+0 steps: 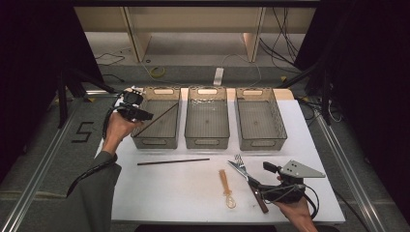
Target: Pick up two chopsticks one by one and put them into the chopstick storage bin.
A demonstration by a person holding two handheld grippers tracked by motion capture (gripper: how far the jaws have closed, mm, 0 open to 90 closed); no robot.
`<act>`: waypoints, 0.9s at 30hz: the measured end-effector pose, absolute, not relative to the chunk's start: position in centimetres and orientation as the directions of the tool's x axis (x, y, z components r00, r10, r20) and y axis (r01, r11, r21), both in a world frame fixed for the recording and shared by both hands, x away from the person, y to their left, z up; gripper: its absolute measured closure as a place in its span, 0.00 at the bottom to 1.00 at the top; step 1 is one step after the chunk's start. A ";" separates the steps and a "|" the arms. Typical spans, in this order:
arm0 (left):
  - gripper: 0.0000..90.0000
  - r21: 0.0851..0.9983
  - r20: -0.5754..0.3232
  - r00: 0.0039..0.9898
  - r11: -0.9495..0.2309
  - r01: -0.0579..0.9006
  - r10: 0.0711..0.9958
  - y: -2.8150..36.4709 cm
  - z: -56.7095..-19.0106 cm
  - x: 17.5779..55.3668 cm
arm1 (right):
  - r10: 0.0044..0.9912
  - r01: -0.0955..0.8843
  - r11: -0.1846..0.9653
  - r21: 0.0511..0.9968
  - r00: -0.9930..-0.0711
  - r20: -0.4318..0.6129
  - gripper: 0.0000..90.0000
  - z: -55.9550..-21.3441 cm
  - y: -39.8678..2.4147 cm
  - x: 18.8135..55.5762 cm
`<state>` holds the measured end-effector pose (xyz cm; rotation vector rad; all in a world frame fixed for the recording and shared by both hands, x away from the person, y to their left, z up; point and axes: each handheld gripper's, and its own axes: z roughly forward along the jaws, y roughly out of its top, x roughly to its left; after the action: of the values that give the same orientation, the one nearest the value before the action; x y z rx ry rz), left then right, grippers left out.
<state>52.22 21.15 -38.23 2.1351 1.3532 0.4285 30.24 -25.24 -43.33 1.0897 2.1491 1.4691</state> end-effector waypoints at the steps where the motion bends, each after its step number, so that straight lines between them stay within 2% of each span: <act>1: 0.63 0.623 -0.041 0.448 -0.328 0.710 0.893 20.9 -38.1 52.0 | 0.737 0.412 0.180 0.893 -0.658 0.155 0.23 -43.3 -25.2 30.2; 8: 0.44 0.633 -0.037 0.539 -0.398 0.664 0.842 18.9 -37.5 49.7 | 0.739 0.407 0.178 0.896 -0.656 0.151 0.23 -43.3 -25.3 30.2; 12: 0.40 0.612 -0.011 0.600 -0.469 0.637 0.800 18.0 -37.6 48.3 | 0.739 0.409 0.179 0.895 -0.657 0.153 0.23 -43.3 -25.3 30.2; 15: 0.36 0.616 -0.026 0.644 -0.496 0.612 0.764 17.7 -38.0 47.1 | 0.740 0.410 0.179 0.894 -0.655 0.152 0.23 -43.3 -25.4 30.2; 17: 0.35 0.585 -0.018 0.671 -0.536 0.608 0.741 17.3 -38.2 46.7 | 0.741 0.412 0.180 0.893 -0.654 0.152 0.23 -43.3 -25.4 30.2; 23: 0.30 0.556 0.007 0.716 -0.598 0.578 0.698 17.0 -38.7 45.7 | 0.732 0.402 0.180 0.898 -0.665 0.151 0.23 -43.1 -25.3 30.1; 27: 0.26 0.537 -0.009 0.734 -0.616 0.577 0.679 16.9 -38.9 45.3 | 0.730 0.406 0.187 0.894 -0.666 0.150 0.23 -43.2 -25.2 30.1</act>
<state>45.31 16.94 -38.88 2.4178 0.9513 0.2651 30.07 -25.21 -43.20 1.0783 2.1572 1.4720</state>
